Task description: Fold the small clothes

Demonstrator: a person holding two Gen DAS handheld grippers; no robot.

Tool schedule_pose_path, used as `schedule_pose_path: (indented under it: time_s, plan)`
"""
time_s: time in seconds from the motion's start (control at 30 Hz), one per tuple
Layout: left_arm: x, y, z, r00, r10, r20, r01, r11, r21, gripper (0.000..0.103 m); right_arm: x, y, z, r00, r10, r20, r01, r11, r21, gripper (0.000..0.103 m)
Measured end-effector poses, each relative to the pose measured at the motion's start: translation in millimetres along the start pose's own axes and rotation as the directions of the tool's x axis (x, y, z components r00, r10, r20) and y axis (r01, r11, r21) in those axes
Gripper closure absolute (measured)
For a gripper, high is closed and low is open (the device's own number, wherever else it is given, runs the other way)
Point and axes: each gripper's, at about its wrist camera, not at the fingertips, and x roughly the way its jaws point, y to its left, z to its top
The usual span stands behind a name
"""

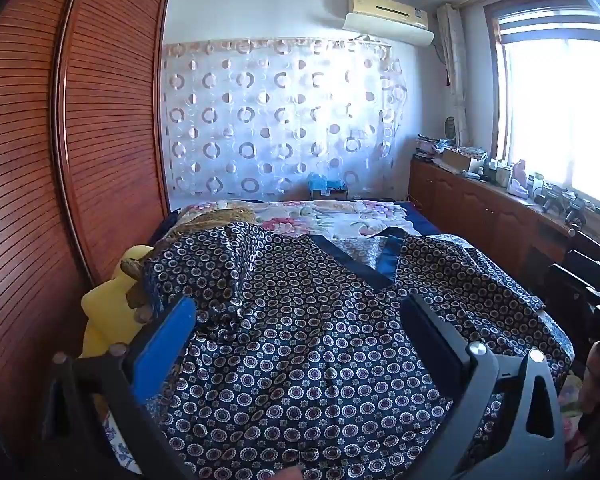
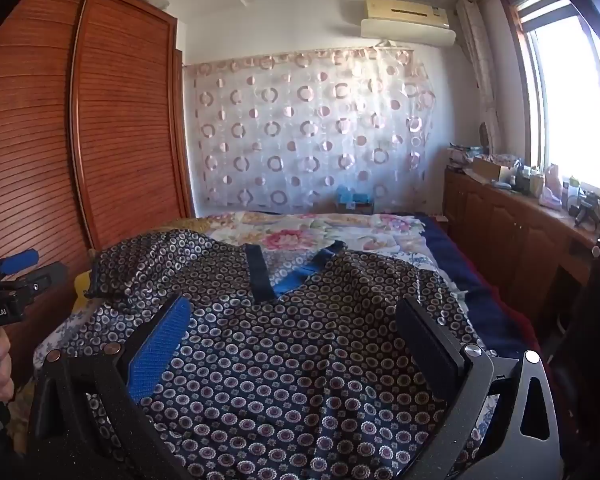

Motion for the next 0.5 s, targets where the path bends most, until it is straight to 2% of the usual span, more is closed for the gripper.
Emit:
schedule_pose_path:
  time_s: [0.07, 0.13, 0.23, 0.5]
  plan:
    - [6, 5, 5, 1.000, -0.009, -0.015, 0.009, 1.000, -0.012, 0.000, 0, 0, 0, 1.000, -0.001, 0.011, 0.001, 1.000, 0.001, 0.000]
    - [-5, 3, 3, 1.000, 0.003, 0.029, -0.003, 1.000, 0.001, 0.000, 0, 1, 0, 1.000, -0.003, 0.010, 0.003, 1.000, -0.001, 0.000]
    - [-7, -6, 3, 1.000, 0.023, 0.020, -0.023, 0.999, 0.025, 0.000, -1, 2, 0, 1.000, -0.003, 0.007, 0.003, 1.000, -0.006, 0.000]
    - [-7, -7, 0, 0.999, 0.024, 0.027, -0.025, 0.999, 0.030, 0.000, -2, 6, 0, 1.000, -0.001, 0.007, 0.001, 1.000, -0.001, 0.000]
